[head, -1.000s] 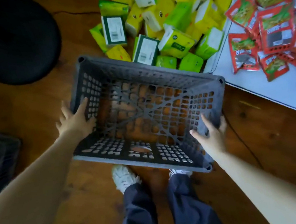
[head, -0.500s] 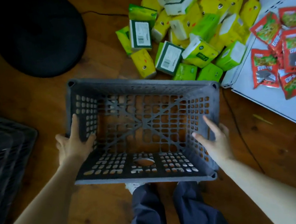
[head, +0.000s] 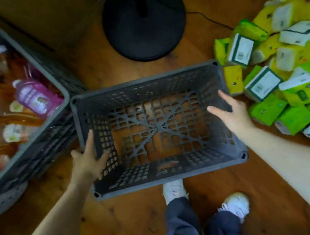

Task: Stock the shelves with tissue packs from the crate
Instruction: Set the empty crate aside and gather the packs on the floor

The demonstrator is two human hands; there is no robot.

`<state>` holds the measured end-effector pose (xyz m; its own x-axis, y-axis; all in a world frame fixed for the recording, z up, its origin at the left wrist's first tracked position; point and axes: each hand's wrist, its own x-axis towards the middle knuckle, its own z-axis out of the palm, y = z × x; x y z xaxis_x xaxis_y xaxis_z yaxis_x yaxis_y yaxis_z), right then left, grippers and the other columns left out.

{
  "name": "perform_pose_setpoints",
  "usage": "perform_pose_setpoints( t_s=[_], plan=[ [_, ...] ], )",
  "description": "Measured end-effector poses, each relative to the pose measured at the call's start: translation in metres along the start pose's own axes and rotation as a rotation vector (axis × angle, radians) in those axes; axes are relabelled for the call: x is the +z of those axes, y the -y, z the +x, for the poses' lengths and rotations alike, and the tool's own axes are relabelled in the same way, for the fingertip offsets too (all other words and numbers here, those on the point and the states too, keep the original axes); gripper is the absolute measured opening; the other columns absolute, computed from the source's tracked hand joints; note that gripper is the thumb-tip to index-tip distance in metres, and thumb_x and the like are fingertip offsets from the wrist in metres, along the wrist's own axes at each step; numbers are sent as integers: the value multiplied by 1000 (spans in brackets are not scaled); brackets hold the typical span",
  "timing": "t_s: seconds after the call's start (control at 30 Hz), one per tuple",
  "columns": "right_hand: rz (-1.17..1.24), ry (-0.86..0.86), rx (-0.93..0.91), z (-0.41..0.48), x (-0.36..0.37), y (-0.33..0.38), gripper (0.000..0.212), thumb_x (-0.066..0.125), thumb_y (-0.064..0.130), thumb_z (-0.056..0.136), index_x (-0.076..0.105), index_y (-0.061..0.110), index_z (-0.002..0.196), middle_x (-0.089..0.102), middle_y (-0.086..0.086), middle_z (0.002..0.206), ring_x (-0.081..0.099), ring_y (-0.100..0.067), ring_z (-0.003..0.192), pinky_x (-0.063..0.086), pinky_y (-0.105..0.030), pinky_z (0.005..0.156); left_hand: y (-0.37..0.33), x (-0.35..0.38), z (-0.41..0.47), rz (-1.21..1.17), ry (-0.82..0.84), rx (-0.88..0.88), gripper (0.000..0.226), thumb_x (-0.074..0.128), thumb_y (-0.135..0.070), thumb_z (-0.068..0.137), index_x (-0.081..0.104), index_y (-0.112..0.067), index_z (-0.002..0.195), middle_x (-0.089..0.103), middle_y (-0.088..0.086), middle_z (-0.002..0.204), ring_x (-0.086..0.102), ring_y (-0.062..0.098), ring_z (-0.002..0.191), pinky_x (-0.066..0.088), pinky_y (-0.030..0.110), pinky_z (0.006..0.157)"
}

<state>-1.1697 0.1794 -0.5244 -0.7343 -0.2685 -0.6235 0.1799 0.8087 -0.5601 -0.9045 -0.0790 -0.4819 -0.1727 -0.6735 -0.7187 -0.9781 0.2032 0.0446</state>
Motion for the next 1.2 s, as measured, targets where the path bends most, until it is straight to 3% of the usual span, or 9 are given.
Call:
perform_pose_setpoints(
  t_s=[0.07,0.2,0.27,0.37,0.47,0.63,0.77,0.9,1.2],
  plan=[
    [-60,-17,-11,10,2,10,72,64,59,72,36,45,138,24,-5,151,23,-29,139,29,-48,110,3,5,0,-81,55,19,81,54,-40,91,-6,-44,146,20,27,143,44,43,112,40,38,95],
    [-74,25,-88,32,6,38,63,65,47,80,38,45,137,25,1,151,24,-24,139,28,-42,109,13,16,6,-217,44,-41,81,53,-44,90,-6,-48,145,22,22,140,42,25,68,44,35,78],
    [-62,61,-153,47,13,58,61,67,43,81,42,40,136,31,3,149,29,-22,137,29,-35,107,21,21,4,-263,37,-85,80,53,-44,90,-6,-49,145,21,22,142,37,20,62,43,34,74],
    [-61,119,-237,63,31,83,60,69,44,78,47,37,133,38,0,146,33,-21,135,29,-34,110,36,24,4,-320,8,-184,80,54,-46,89,-4,-49,145,18,23,145,50,38,90,45,40,86],
    [-97,195,-331,70,57,100,63,69,55,73,48,41,131,38,-2,145,32,-23,136,28,-41,113,56,23,9,-393,0,-268,84,56,-49,87,-8,-53,142,13,19,152,32,42,131,38,46,102],
    [-137,221,-292,59,69,112,64,68,46,79,40,42,136,21,-5,152,17,-27,141,20,-43,115,56,17,7,-452,-87,-339,83,55,-43,90,-4,-44,147,9,18,154,26,41,135,34,48,104],
    [-177,196,-283,37,55,110,62,65,43,82,38,39,138,18,-3,153,15,-25,142,20,-41,114,27,16,3,-354,-223,-176,73,52,-33,94,7,-31,151,12,11,152,18,34,138,32,47,106],
    [-235,198,-290,7,29,91,64,57,45,88,30,31,144,28,1,150,25,-20,139,27,-36,110,-24,20,-15,-290,-118,27,68,48,-27,96,9,-25,151,17,8,154,19,30,140,31,44,108],
    [-150,214,104,-87,-70,13,66,58,32,90,25,25,146,42,-9,143,41,-22,131,33,-32,104,-128,29,-97,-154,81,389,60,45,-25,97,17,-19,150,31,7,149,26,27,137,29,37,108]
  ],
)
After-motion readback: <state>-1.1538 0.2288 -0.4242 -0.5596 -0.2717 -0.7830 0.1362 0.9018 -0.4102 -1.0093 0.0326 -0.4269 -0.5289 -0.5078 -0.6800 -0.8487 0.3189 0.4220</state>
